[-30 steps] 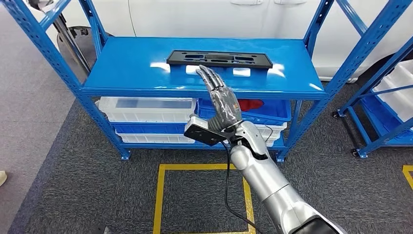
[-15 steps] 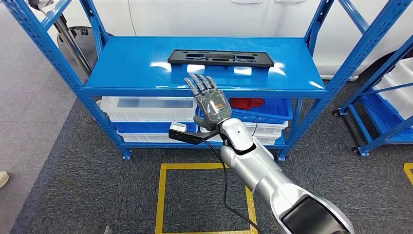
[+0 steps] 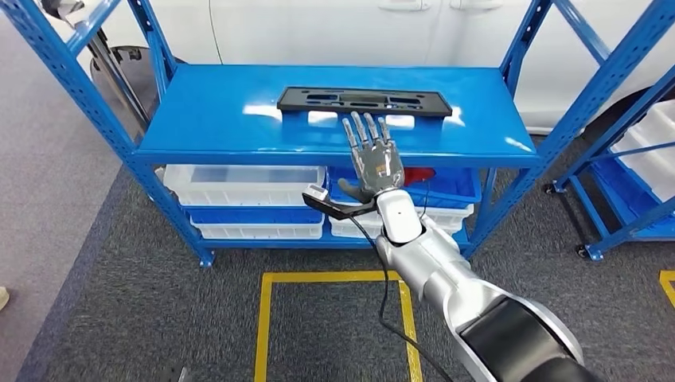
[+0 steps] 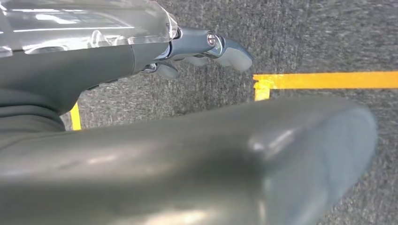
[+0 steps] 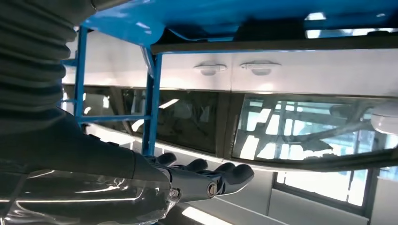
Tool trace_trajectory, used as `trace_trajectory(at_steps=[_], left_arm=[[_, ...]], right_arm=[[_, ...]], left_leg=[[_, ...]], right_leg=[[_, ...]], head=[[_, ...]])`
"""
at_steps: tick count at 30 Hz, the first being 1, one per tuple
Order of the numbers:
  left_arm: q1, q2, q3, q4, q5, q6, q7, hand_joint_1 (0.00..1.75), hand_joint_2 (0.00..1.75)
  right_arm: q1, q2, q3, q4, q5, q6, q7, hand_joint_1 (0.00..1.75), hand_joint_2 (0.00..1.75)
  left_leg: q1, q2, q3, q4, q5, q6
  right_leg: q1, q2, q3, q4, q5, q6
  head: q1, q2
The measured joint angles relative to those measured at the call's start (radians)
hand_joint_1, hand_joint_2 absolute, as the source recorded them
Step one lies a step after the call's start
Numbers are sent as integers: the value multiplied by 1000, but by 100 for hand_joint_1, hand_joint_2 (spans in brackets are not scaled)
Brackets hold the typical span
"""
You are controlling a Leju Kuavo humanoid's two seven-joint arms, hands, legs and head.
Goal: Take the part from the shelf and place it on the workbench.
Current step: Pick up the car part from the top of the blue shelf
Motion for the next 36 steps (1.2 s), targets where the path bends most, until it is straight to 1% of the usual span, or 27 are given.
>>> trace_trajectory(at_steps=[2,3,4,6,7,8,9,11,12,13,14,16,18,20,21,22,23,24,25,27,28,29,30,32,33,35,36], left_arm=[[0,0,0,2,-1,0,1,0,0],[0,0,0,2,-1,0,1,0,0],[0,0,0,2,0,0,1,0,0],[0,0,0,2,1,0,2,0,0],[1,0,0,2,1,0,2,0,0],[2,0,0,2,2,0,3,0,0],[4,0,0,2,2,0,3,0,0],[5,-3,0,4,2,0,4,0,0],[5,-5,0,5,2,0,4,0,0],[4,-7,0,7,3,1,4,0,0],[4,-8,0,8,3,1,4,0,0],[4,-8,0,9,4,1,4,0,0],[3,-8,0,9,3,1,4,0,0],[1,-8,0,10,4,2,4,0,0],[2,-8,0,10,4,3,4,0,0],[4,-7,0,10,5,4,4,0,0],[6,-7,0,10,5,4,4,0,0],[7,-6,0,10,5,4,4,0,0],[8,-5,0,10,5,4,4,0,0],[8,-4,0,11,5,4,4,0,0],[8,-4,0,11,4,4,4,0,0],[7,-3,0,12,4,4,5,0,0],[7,-3,0,12,3,4,5,0,0],[6,-3,-1,12,1,4,5,0,0],[7,-3,-1,12,0,4,4,0,0],[4,-3,-2,12,-1,3,4,0,0],[3,-3,-3,12,-2,3,4,0,0]], right_arm=[[-2,0,-10,20,19,-7,19,0,0],[-3,0,-15,28,24,-9,23,0,0],[-4,0,-19,34,27,-10,25,0,0],[-1,-1,-26,46,33,-13,25,0,0],[2,-2,-29,51,34,-13,25,0,0],[5,-3,-31,56,35,-14,24,0,0],[6,-3,-33,59,36,-14,23,0,0],[5,-3,-39,64,40,-14,20,0,0],[4,-3,-42,66,43,-15,17,0,0],[4,-3,-45,67,46,-15,15,0,0],[4,-3,-48,68,49,-16,13,0,0],[4,-4,-53,70,51,-17,10,0,0],[2,-3,-58,70,52,-17,4,0,87],[0,0,-63,72,45,-11,-14,0,175],[1,2,-67,73,40,-4,-27,0,175],[5,5,-73,74,35,4,-40,0,175],[8,7,-78,75,33,12,-51,0,175],[12,9,-82,75,32,17,-59,0,175],[13,11,-85,75,34,19,-63,0,175],[13,17,-88,75,49,19,-63,0,175],[11,21,-88,76,61,19,-61,0,175],[10,23,-89,76,74,19,-57,0,175],[10,25,-89,76,86,18,-53,0,175],[10,27,-88,75,104,17,-42,0,175],[9,28,-88,74,110,15,-37,0,175],[6,28,-88,73,115,7,-29,0,175],[7,28,-89,73,117,2,-25,0,175]], left_leg=[[1,-1,8,-4,-5,13],[0,-1,14,-5,-7,19],[-1,-1,17,-6,-11,24],[-5,-1,22,-5,-18,31],[-8,-2,26,-5,-22,33],[-11,-3,32,-4,-28,34],[-14,-4,40,-4,-33,35],[-20,-4,58,-5,-46,34],[-21,-4,64,-6,-51,32],[-21,-4,67,-9,-55,29],[-20,-3,70,-8,-55,23],[-20,-2,75,-3,-58,13],[-20,-1,62,41,-74,3],[-15,0,4,147,-116,-7],[-12,0,-35,208,-140,-11],[-9,0,-68,253,-153,-15],[-7,0,-89,271,-152,-18],[-5,0,-96,266,-137,-21],[-3,0,-88,228,-105,-24],[1,1,-50,116,-24,-30],[0,2,-33,55,-1,-31],[-2,3,-23,20,12,-25],[-4,4,-19,5,9,-16],[-5,3,-14,2,8,6],[-4,2,-10,1,4,13],[-2,1,2,-2,-3,24],[-2,1,8,-2,-8,29]], right_leg=[[-3,-1,-7,26,-10,10],[-5,-1,-28,65,-27,14],[-6,-1,-61,124,-50,17],[-5,-2,-148,257,-96,18],[-5,-2,-179,294,-99,16],[-4,-1,-194,296,-83,12],[-1,-1,-188,258,-47,4],[11,-2,-140,119,42,-18],[17,-2,-117,57,66,-28],[22,-2,-103,20,78,-36],[26,-2,-95,3,75,-40],[23,-2,-79,-10,74,-45],[15,-2,-59,-22,70,-50],[12,-2,-45,-26,63,-53],[12,-2,-40,-25,58,-54],[11,-1,-35,-25,52,-53],[10,-1,-29,-24,46,-51],[9,0,-23,-22,40,-49],[7,1,-16,-20,34,-46],[3,2,-2,-12,18,-38],[2,3,3,-8,10,-33],[3,2,3,-4,3,-27],[5,2,4,-2,-3,-21],[7,1,4,0,-14,-9],[5,1,3,10,-23,-3],[3,0,-28,80,-57,7],[2,0,-65,146,-82,10]], head=[[0,0],[0,0],[0,0],[0,0],[0,0],[0,0],[0,0],[0,0],[0,0],[0,0],[0,0],[0,0],[0,0],[0,0],[0,0],[0,0],[0,0],[0,0],[0,0],[0,0],[0,0],[0,0],[0,0],[0,0],[0,0],[0,0],[0,0]])
